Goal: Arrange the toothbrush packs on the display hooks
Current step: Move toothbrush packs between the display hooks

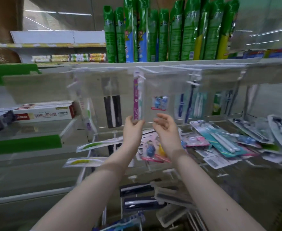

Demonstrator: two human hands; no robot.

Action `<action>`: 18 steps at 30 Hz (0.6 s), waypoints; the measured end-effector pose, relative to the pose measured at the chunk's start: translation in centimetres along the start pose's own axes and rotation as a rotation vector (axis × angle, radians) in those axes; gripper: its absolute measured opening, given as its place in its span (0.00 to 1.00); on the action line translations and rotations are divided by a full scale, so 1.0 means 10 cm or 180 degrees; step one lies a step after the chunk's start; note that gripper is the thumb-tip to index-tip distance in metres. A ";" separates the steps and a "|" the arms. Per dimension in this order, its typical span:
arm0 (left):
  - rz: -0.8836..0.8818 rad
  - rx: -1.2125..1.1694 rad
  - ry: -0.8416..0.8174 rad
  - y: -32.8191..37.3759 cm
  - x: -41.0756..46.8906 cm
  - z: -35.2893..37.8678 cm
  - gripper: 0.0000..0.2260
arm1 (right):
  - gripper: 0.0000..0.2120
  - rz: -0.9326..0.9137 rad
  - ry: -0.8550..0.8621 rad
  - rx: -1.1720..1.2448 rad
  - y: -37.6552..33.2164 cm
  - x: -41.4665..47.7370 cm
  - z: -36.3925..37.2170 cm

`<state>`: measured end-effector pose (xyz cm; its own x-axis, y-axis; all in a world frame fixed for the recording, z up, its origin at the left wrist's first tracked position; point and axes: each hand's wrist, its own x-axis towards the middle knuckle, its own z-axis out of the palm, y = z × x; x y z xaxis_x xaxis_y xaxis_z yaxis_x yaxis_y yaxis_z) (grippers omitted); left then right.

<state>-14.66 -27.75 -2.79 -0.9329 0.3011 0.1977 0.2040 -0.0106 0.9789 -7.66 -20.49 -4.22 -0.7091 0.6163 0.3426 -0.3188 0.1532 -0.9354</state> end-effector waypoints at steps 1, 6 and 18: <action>0.0016 -0.0042 0.0002 0.02 -0.05 0.13 0.23 | 0.12 -0.0041 0.0047 0.0027 -0.02 0.00 -0.14; -0.0024 -0.0338 -0.0104 0.13 -0.47 0.92 0.20 | 0.14 -0.0111 0.0310 0.0026 -0.10 -0.02 -1.04; -0.0127 -0.0347 -0.0381 0.20 -1.25 2.14 0.17 | 0.12 0.0025 0.0418 -0.0022 -0.23 -0.36 -2.53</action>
<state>3.76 -11.13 -4.40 -0.8962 0.4148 0.1575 0.1282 -0.0978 0.9869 11.54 -3.51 -5.50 -0.6229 0.7134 0.3212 -0.3089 0.1529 -0.9387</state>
